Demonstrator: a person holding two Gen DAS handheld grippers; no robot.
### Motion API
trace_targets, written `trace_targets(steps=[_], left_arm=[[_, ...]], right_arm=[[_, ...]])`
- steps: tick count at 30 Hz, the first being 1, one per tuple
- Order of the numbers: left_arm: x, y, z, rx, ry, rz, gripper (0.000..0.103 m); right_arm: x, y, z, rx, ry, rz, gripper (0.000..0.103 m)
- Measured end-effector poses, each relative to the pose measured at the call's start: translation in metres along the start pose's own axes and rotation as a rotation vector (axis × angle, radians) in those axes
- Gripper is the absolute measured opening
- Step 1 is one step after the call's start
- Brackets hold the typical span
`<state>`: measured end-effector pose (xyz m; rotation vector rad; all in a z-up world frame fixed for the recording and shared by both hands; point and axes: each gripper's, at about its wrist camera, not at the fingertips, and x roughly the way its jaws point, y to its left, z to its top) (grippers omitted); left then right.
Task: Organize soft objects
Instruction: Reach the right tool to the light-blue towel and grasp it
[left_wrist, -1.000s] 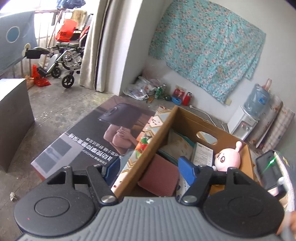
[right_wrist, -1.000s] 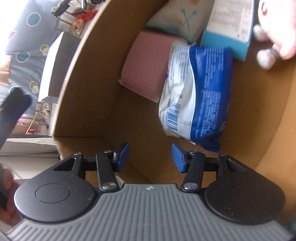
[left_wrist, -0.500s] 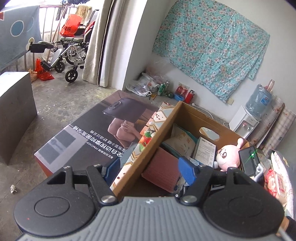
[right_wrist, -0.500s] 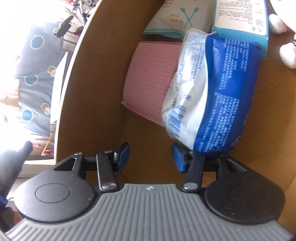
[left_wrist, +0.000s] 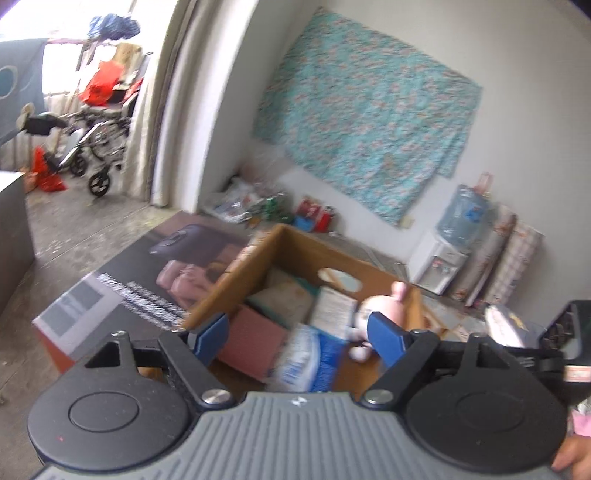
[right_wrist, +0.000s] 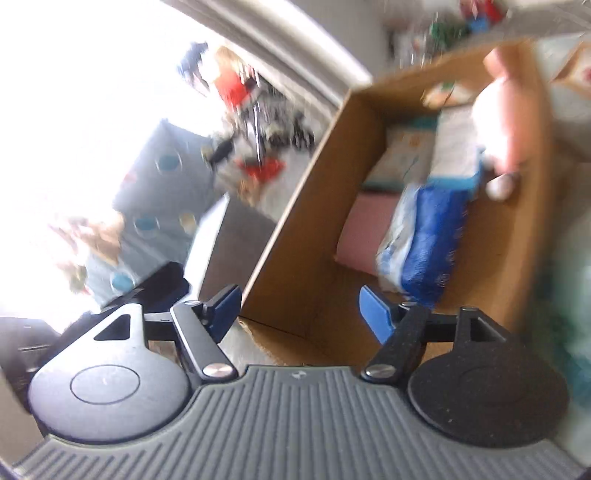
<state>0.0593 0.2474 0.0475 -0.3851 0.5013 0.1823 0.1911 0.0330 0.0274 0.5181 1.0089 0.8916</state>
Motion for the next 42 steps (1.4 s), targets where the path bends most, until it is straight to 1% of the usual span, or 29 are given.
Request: trace_targets(steps=[3, 5, 12, 16, 18, 21, 24, 26, 27, 28, 29, 32, 34, 37, 40, 42], left_arm=[[-0.003, -0.027, -0.014, 0.04, 0.011, -0.058, 0.085], [-0.003, -0.047, -0.025, 0.071, 0.026, -0.103, 0.085], [0.003, -0.125, -0.074, 0.206, 0.088, -0.259, 0.085], [0.016, -0.171, -0.107, 0.296, 0.137, -0.347, 0.085], [0.023, -0.191, -0.122, 0.332, 0.154, -0.391, 0.085], [0.035, -0.218, -0.143, 0.379, 0.175, -0.424, 0.084], [0.049, -0.242, -0.161, 0.424, 0.178, -0.438, 0.082], [0.061, -0.254, -0.168, 0.448, 0.194, -0.441, 0.073], [0.067, -0.259, -0.172, 0.456, 0.207, -0.439, 0.07], [0.073, -0.263, -0.175, 0.459, 0.222, -0.44, 0.063], [0.077, -0.265, -0.177, 0.458, 0.235, -0.44, 0.059], [0.086, -0.263, -0.179, 0.451, 0.25, -0.444, 0.056], [0.088, -0.262, -0.18, 0.459, 0.242, -0.437, 0.056], [0.09, -0.258, -0.178, 0.457, 0.241, -0.44, 0.053], [0.091, -0.256, -0.176, 0.452, 0.241, -0.444, 0.053], [0.092, -0.254, -0.175, 0.45, 0.239, -0.441, 0.053]], right_arm=[[-0.058, -0.012, -0.019, 0.006, -0.109, -0.032, 0.073], [-0.095, -0.029, -0.035, 0.025, -0.169, -0.071, 0.074], [-0.216, -0.088, -0.086, 0.11, -0.323, -0.301, 0.074], [-0.26, -0.131, -0.111, 0.2, -0.377, -0.4, 0.074], [-0.268, -0.151, -0.119, 0.229, -0.385, -0.431, 0.074], [-0.272, -0.169, -0.12, 0.238, -0.378, -0.463, 0.074], [-0.271, -0.178, -0.108, 0.228, -0.358, -0.49, 0.073], [-0.264, -0.188, -0.096, 0.223, -0.343, -0.492, 0.069], [-0.259, -0.193, -0.09, 0.224, -0.334, -0.502, 0.068], [-0.253, -0.2, -0.084, 0.223, -0.32, -0.512, 0.065], [-0.245, -0.207, -0.078, 0.218, -0.305, -0.519, 0.062], [-0.222, -0.224, -0.065, 0.203, -0.246, -0.561, 0.055], [-0.206, -0.235, -0.059, 0.189, -0.198, -0.585, 0.053], [-0.184, -0.247, -0.052, 0.163, -0.135, -0.618, 0.051], [-0.168, -0.256, -0.047, 0.14, -0.093, -0.636, 0.048], [-0.161, -0.26, -0.043, 0.133, -0.079, -0.63, 0.047]])
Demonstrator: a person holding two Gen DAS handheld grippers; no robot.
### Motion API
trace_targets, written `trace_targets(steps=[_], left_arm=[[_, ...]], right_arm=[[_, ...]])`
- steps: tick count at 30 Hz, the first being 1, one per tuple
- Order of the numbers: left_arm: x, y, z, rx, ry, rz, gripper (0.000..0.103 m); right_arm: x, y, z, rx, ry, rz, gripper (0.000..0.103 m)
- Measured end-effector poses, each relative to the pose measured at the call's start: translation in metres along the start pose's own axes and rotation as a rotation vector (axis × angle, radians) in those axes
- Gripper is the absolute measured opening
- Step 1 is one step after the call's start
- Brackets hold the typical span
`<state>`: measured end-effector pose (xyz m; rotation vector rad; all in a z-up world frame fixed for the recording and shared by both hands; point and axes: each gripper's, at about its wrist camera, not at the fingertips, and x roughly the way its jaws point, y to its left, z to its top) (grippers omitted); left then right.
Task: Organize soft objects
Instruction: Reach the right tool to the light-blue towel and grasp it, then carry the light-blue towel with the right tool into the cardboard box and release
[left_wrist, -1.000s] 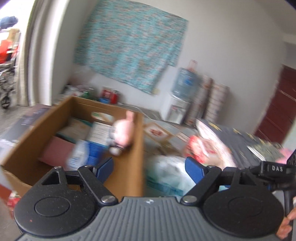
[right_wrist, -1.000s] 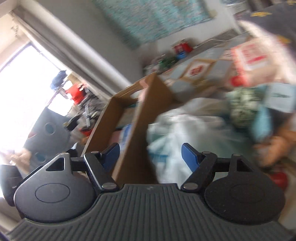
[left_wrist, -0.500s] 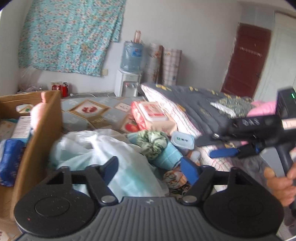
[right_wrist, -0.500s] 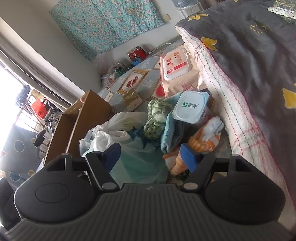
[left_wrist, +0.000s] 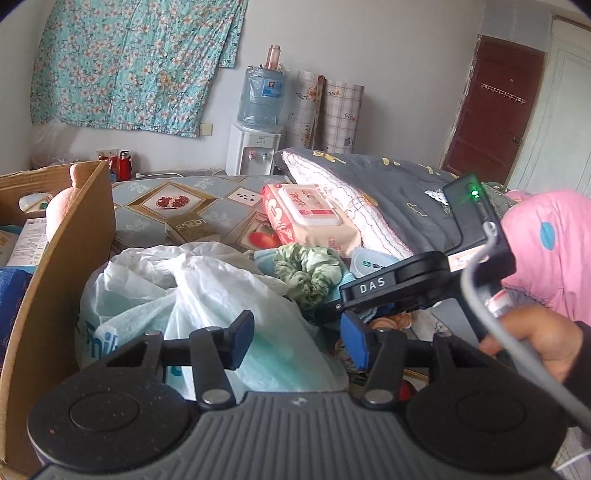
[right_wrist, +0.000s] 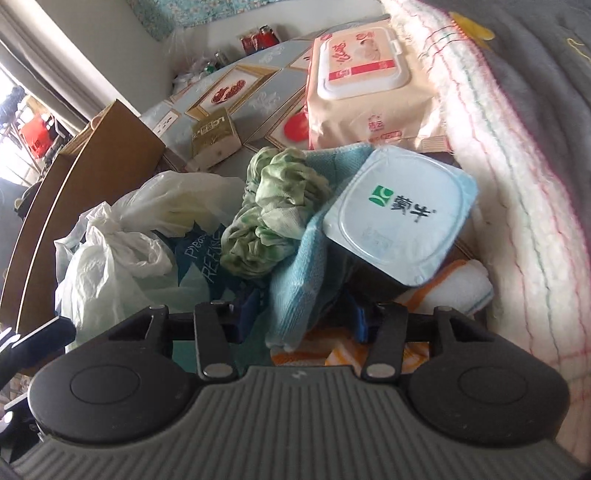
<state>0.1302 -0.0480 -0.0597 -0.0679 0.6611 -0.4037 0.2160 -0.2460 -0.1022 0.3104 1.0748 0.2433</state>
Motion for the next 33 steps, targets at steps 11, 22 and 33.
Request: trace_targets(steps=[11, 22, 33], left_arm=[[-0.002, 0.005, -0.002, -0.018, -0.018, -0.01, 0.053], [0.005, -0.001, -0.01, -0.012, 0.06, -0.084, 0.057], [-0.034, 0.037, -0.021, -0.223, 0.063, -0.206, 0.057]], right_arm=[[-0.019, -0.002, 0.021, 0.097, -0.023, 0.149, 0.015], [-0.073, 0.002, -0.005, 0.206, -0.039, 0.383, 0.015], [-0.112, -0.005, -0.022, 0.297, -0.14, 0.605, 0.015]])
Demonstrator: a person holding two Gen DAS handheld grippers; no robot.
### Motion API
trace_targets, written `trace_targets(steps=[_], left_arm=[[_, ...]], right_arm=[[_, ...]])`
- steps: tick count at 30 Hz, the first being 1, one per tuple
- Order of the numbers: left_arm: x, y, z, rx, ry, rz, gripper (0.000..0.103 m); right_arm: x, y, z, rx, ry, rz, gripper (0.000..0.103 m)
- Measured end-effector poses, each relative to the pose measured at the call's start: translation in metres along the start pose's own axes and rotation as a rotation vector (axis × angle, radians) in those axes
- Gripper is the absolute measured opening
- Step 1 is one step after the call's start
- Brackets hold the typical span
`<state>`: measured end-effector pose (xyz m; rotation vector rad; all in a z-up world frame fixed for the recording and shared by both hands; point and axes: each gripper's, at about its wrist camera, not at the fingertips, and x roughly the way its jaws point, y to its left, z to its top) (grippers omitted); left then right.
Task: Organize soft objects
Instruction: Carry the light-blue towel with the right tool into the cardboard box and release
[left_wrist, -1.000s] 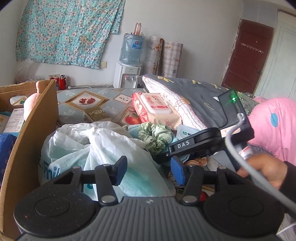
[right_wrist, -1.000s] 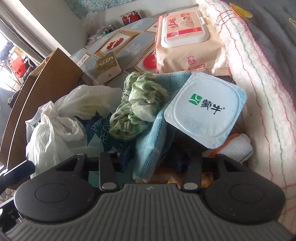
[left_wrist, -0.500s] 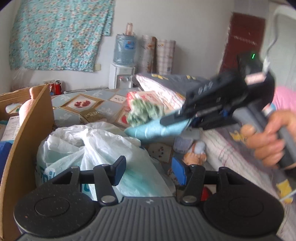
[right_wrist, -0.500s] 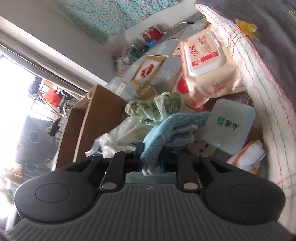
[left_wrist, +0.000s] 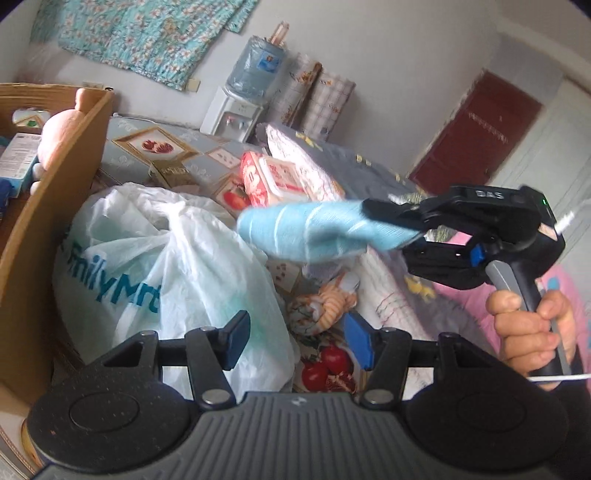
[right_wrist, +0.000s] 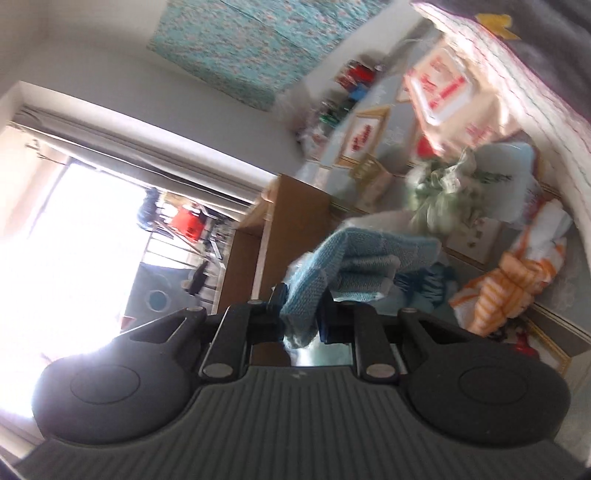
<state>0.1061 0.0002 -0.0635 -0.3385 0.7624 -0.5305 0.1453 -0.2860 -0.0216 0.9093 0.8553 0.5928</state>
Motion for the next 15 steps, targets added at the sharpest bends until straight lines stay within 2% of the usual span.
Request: trace_targets(steps=[6, 9, 15], left_arm=[[-0.009, -0.002, 0.003, -0.001, -0.045, 0.044, 0.057], [-0.021, -0.002, 0.008, -0.012, -0.092, 0.025, 0.057], [-0.051, 0.018, 0.02, -0.1, -0.182, -0.018, 0.062]], right_arm=[[-0.003, 0.018, -0.004, -0.022, -0.005, 0.052, 0.015], [0.002, 0.032, -0.009, -0.048, 0.012, 0.075, 0.015], [0.022, 0.061, -0.019, -0.086, 0.058, 0.122, 0.015]])
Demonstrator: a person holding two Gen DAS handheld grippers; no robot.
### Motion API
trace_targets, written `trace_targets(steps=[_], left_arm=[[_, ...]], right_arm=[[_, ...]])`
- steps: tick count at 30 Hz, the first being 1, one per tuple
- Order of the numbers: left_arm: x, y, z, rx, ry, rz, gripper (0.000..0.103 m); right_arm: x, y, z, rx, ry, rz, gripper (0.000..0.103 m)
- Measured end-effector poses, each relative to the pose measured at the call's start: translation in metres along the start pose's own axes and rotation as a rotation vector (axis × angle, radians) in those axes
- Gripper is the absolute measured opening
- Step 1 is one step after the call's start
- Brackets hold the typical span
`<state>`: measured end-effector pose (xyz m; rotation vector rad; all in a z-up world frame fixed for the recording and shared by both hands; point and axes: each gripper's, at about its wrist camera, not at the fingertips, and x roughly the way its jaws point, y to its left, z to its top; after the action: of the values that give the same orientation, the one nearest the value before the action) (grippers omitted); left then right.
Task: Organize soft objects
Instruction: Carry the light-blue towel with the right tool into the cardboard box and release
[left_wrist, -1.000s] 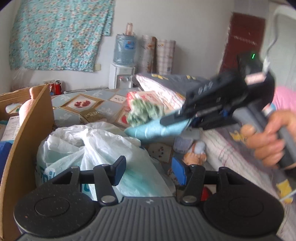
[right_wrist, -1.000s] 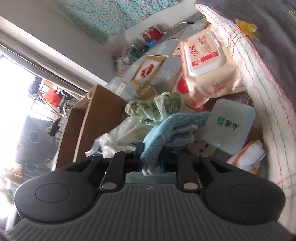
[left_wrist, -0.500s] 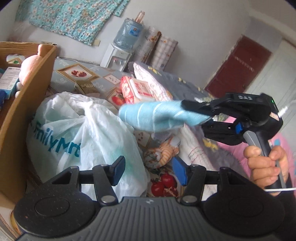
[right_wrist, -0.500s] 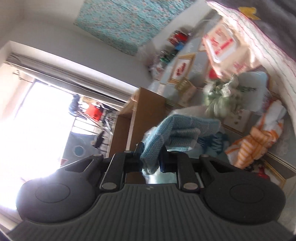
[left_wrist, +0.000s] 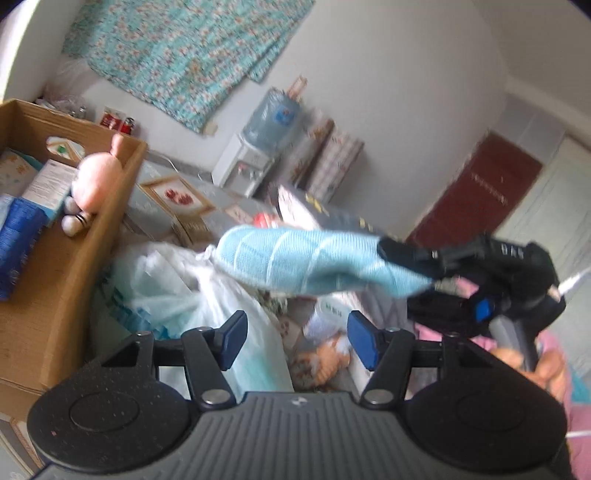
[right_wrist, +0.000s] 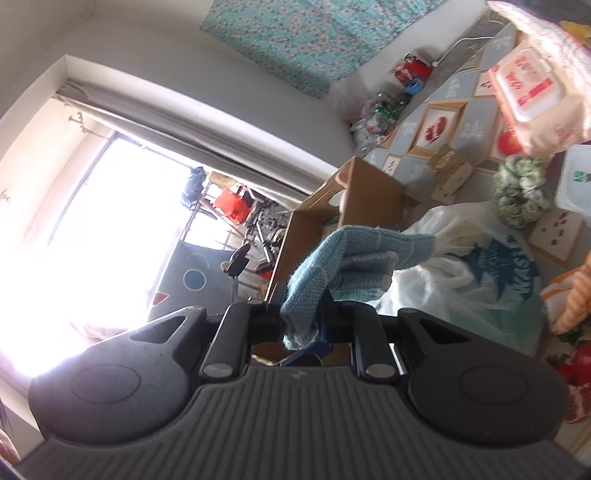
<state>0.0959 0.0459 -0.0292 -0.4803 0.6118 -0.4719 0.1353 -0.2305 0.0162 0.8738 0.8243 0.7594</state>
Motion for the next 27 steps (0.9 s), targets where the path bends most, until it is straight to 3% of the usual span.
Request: trace_targets(steps=[4, 7, 13, 17, 21, 23, 27], left_arm=[[-0.026, 0.031, 0.014, -0.184, -0.037, -0.063, 0.071], [-0.051, 0.057, 0.025, -0.308, -0.092, -0.077, 0.071], [-0.102, 0.092, 0.041, -0.345, -0.244, 0.101, 0.071], [-0.126, 0.117, 0.043, -0.383, -0.29, 0.171, 0.071], [-0.141, 0.138, 0.039, -0.406, -0.303, 0.225, 0.071], [-0.144, 0.146, 0.038, -0.408, -0.296, 0.249, 0.071], [-0.153, 0.16, 0.032, -0.408, -0.282, 0.289, 0.071]], right_arm=[[0.026, 0.02, -0.003, -0.032, 0.037, 0.035, 0.015], [0.052, 0.035, -0.003, -0.052, 0.065, 0.061, 0.015], [0.125, 0.067, -0.002, -0.098, 0.109, 0.053, 0.015], [0.178, 0.093, -0.004, -0.207, 0.083, -0.063, 0.015], [0.234, 0.107, -0.017, -0.354, 0.069, -0.26, 0.019], [0.265, 0.102, -0.029, -0.397, 0.122, -0.37, 0.029], [0.296, 0.091, -0.055, -0.451, 0.216, -0.473, 0.05]])
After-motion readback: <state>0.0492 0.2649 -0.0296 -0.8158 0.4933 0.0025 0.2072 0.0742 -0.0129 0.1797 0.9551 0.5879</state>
